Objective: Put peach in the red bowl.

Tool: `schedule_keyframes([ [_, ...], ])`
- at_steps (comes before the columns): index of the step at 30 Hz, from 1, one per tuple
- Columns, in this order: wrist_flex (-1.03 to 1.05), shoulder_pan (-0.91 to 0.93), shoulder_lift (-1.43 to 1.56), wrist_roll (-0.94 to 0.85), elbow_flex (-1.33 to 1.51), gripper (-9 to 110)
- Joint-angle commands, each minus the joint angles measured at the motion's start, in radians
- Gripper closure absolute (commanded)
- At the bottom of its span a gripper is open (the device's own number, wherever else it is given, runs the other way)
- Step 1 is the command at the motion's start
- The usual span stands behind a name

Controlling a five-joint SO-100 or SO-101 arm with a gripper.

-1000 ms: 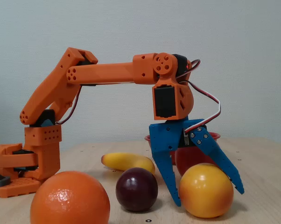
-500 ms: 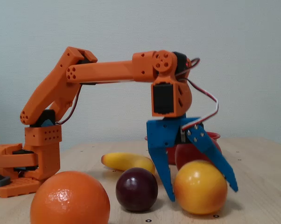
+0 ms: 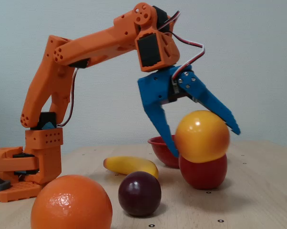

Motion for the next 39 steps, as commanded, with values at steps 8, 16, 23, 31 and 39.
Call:
schedule_keyframes([
  [8, -0.055, 0.014, 0.454, 0.025, 0.181, 102],
  [16, -0.095, 0.003, 0.707, 0.028, 0.449, 102],
  [23, -0.104, -0.020, 0.801, 0.048, 0.551, 102],
  [31, -0.224, -0.202, 0.761, 0.155, 0.479, 102],
  [39, -0.276, -0.460, 0.706, 0.207, 0.365, 102],
])
